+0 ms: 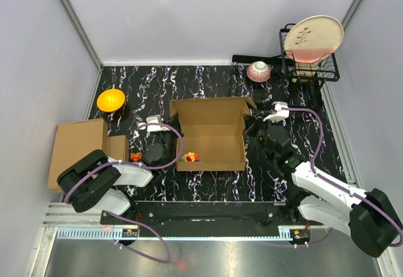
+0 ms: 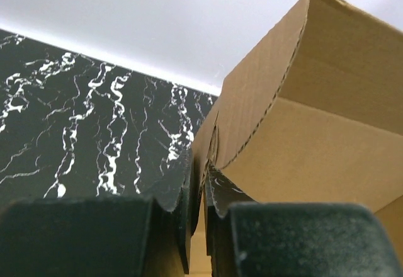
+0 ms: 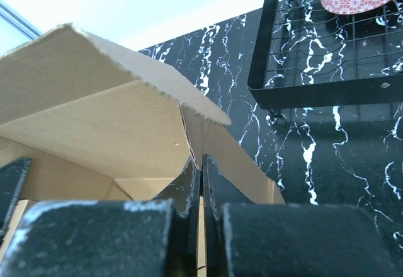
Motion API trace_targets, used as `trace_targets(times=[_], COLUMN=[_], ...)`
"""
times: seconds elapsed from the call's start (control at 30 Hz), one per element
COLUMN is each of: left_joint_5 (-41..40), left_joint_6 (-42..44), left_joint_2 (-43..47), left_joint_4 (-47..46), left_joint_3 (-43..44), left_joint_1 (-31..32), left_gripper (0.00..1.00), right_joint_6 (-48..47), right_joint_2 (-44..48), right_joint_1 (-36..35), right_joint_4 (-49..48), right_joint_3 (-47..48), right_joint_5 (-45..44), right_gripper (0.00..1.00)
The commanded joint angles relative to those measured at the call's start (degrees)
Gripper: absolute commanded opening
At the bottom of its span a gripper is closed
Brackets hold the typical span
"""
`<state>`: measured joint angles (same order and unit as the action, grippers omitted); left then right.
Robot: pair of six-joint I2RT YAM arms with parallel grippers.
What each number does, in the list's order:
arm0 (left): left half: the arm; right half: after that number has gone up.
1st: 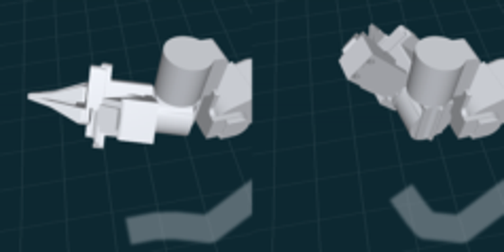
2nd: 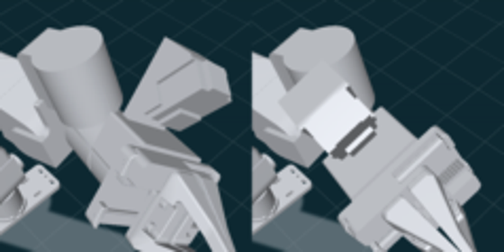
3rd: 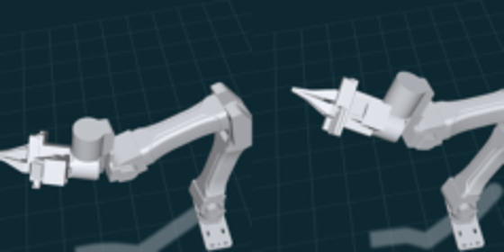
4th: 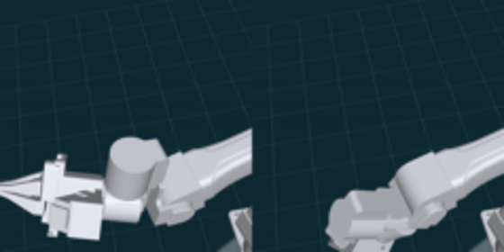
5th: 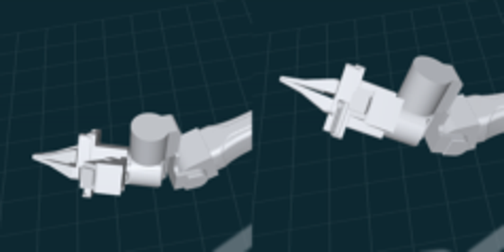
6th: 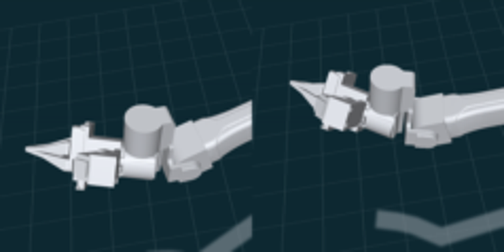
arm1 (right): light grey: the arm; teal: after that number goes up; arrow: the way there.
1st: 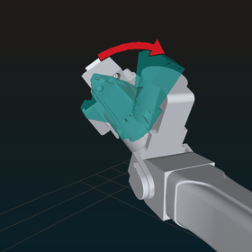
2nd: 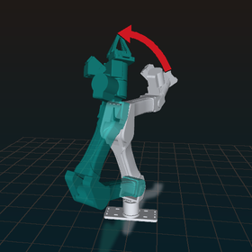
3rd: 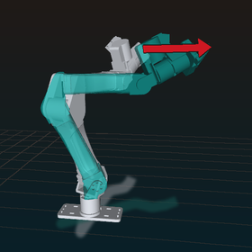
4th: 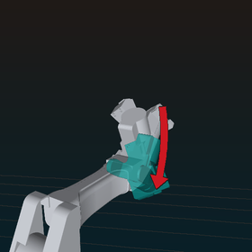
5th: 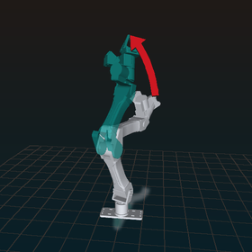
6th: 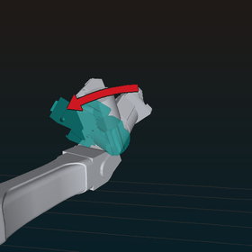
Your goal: Fold the paper box
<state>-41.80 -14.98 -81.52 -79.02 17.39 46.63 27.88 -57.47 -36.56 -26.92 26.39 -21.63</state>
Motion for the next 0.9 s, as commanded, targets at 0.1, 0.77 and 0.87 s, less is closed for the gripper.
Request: trace_targets(times=[0.1, 0.77, 0.87], left_joint_5=[1.0, -4.2, -5.0], left_joint_6=[-5.8, -6.9, -6.6], left_joint_2=[-3.1, -1.8, -1.5], left_joint_4=[-1.3, -2.6, -2.6], left_joint_3=[-4.3, -12.6, -12.7], left_joint_1=[3.8, 7.9, 8.3], left_gripper=[0.09, 0.13, 0.15], right_joint_6=[4.8, 9.7, 10.0], right_joint_2=[-1.0, 3.5, 4.9], right_joint_1=[-4.7, -8.7, -9.8], right_joint_4=[6.0, 6.4, 8.0], right_joint_3=[-5.4, -13.0, -12.9], right_joint_5=[2.0, 1.1, -0.6], right_gripper=[0.0, 0.0, 0.08])
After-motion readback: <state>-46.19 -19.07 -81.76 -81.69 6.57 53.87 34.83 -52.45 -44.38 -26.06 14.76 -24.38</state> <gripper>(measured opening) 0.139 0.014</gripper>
